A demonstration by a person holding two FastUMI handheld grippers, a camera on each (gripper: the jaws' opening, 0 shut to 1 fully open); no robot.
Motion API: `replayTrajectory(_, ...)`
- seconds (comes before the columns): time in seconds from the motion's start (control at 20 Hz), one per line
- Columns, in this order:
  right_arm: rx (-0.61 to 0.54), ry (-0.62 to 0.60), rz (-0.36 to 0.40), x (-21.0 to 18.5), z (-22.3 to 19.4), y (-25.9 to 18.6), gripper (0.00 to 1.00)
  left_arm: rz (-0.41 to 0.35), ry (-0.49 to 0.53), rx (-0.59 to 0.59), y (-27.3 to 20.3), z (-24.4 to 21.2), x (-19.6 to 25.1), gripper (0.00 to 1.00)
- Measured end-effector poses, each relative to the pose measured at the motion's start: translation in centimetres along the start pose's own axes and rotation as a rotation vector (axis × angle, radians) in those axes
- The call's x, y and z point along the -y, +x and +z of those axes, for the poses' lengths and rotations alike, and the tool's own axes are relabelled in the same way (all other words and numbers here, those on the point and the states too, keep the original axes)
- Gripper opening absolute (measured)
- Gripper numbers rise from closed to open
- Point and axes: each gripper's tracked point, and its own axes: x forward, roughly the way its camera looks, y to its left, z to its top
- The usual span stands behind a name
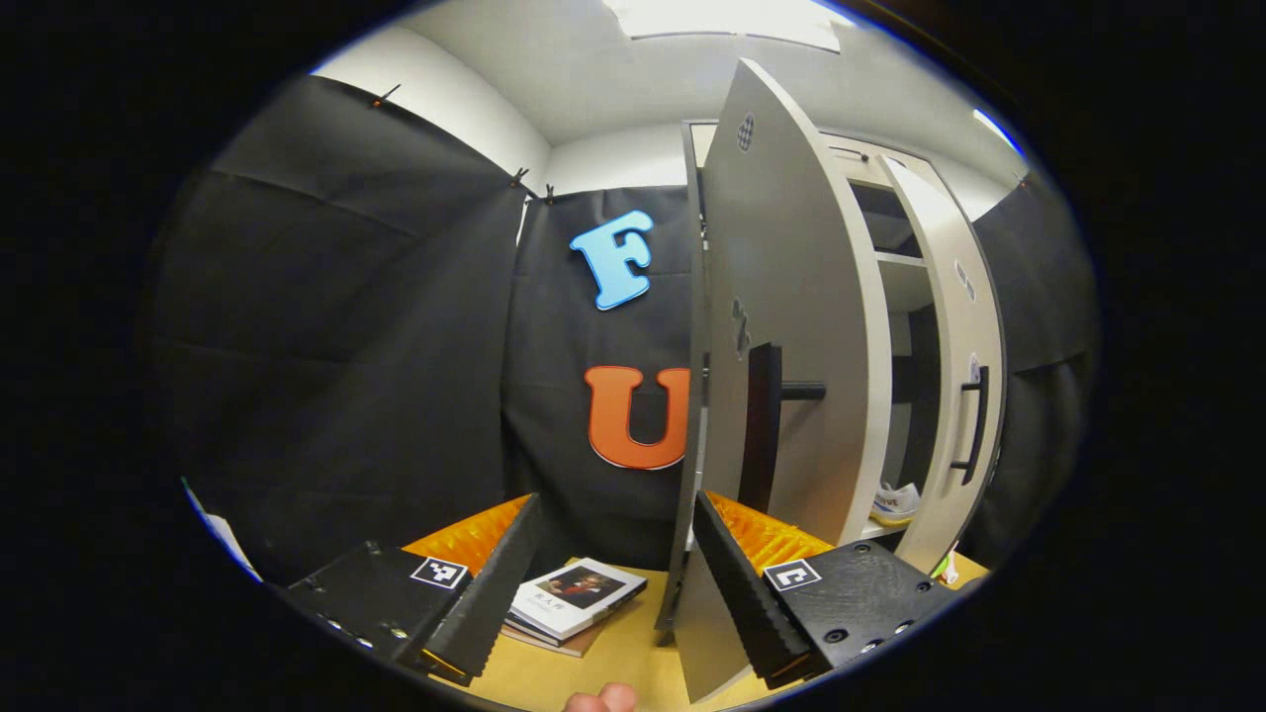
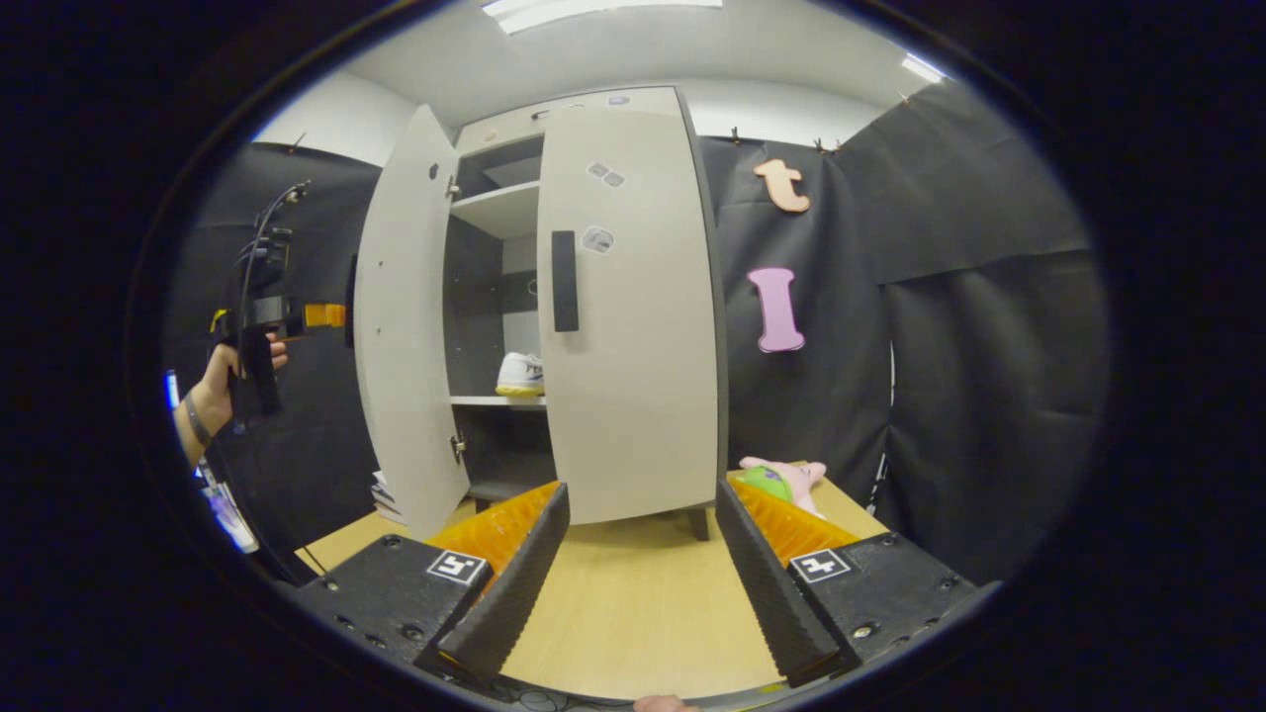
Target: Grab one shoe with the right hand and put it into the shoe cabinet, grab the other shoe with the left hand and put it into the shoe cabinet; then close the right door with the right hand and the left door with the left hand.
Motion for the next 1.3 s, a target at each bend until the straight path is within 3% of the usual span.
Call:
replayTrajectory(0.45, -0.019, 0.030, -0.058, 3.2, -0.8, -0.5, 0.97, -0.157, -0.020, 0.044, 2.5, 0.2, 11.1, 0.94)
replayTrajectory(0.7, -0.019, 0.029, -0.099, 5.2, -0.8, -1.3, 0.94, -0.115, -0.020, 0.069, 2.1, -0.1, 12.5, 0.93)
replayTrajectory(0.95, -0.020, 0.038, -0.098, 5.7, -0.8, -1.4, 0.96, -0.166, -0.006, 0.075, -2.4, -0.4, 13.2, 0.94)
replayTrajectory(1.3, 0.001, 0.009, -0.041, 3.8, 0.7, -1.5, 0.94, -0.257, 0.036, -0.013, -11.1, -4.4, 14.1, 0.94)
